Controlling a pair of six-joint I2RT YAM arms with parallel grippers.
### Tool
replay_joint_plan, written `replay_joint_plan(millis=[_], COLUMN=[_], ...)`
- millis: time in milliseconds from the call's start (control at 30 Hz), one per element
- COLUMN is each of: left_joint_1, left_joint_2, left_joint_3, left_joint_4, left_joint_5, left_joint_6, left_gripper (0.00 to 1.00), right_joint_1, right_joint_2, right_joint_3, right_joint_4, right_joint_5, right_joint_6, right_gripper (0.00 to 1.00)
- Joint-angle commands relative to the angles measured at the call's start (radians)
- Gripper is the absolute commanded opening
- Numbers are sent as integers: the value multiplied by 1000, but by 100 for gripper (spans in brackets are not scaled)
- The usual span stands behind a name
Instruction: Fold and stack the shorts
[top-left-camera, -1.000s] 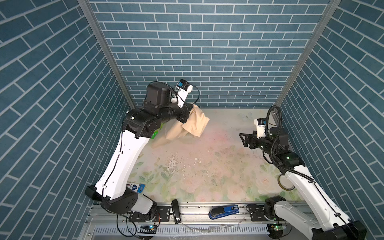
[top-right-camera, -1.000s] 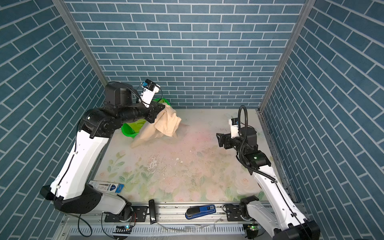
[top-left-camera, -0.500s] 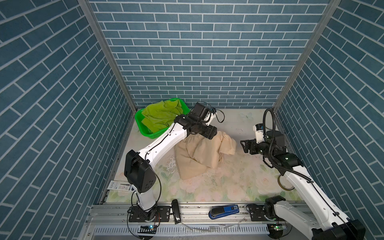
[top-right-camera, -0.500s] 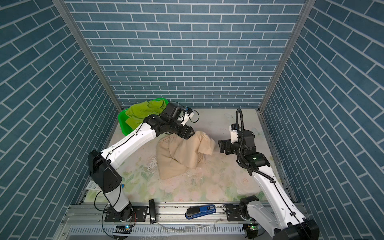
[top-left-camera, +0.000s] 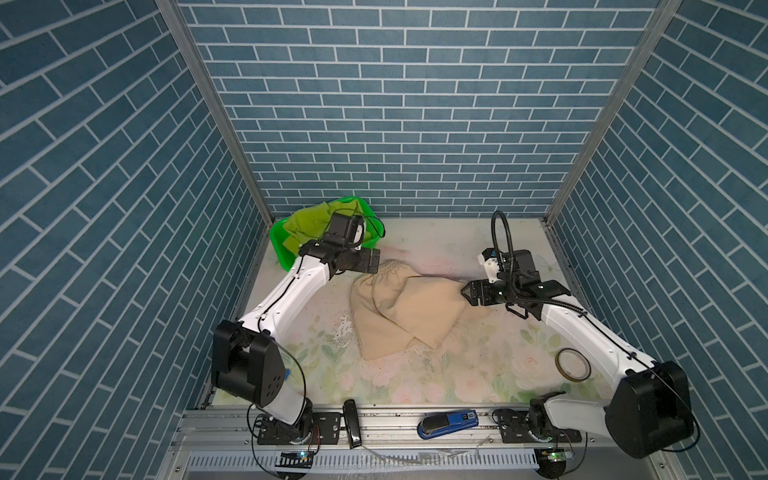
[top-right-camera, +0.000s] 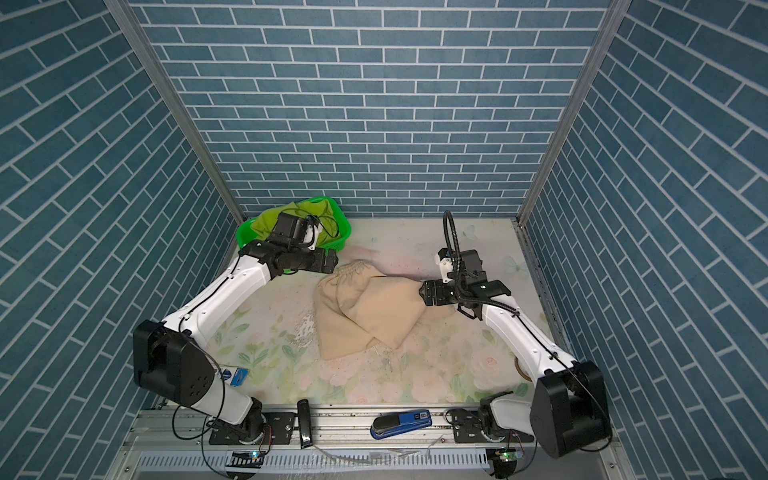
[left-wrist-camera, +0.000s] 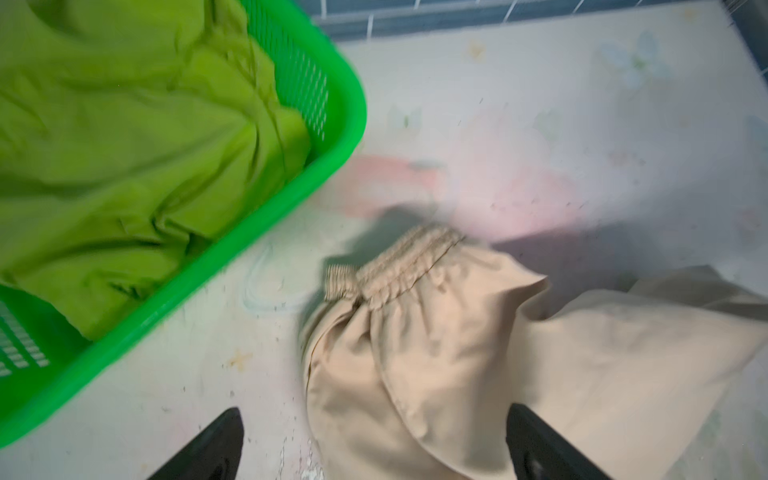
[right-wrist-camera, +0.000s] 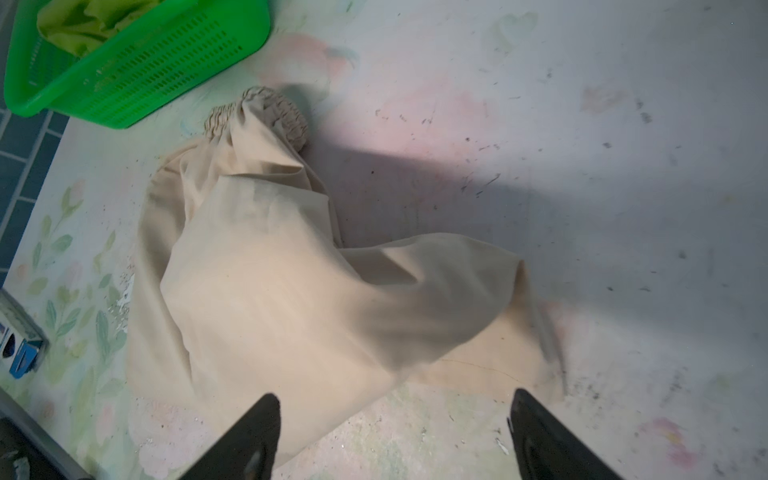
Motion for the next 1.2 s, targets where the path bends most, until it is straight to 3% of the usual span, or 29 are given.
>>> replay_joint_plan(millis=[0,333,567,767,967,1067,1167], left_joint_1=[-1,224,286,330,405,437,465], left_joint_2=[21,110,147,173,177,182,186], left_joint_3=[-106,-145,-161,-166,-164,-157,-146], left_joint_4=[172,155,175,162,155,160,160], left_joint_5=[66,5,-45,-115,-177,-173,-165], left_joint_6=[36,40,35,29,32,25,21], left_gripper=[100,100,100,100,100,100,100], right_joint_1=[28,107,112,106,85,87,87], right_joint_2=[67,179,237,154,60,38,33], right_joint_3=[36,127,181,153,9,-84,-153], right_joint_4=[38,-28,-122,-187,-135,-18,85], right_joint_5=[-46,27,129,237,202,72,36], right_joint_6=[12,-35,-18,78,149,157,173], right_gripper=[87,86,85,85,85,85,85])
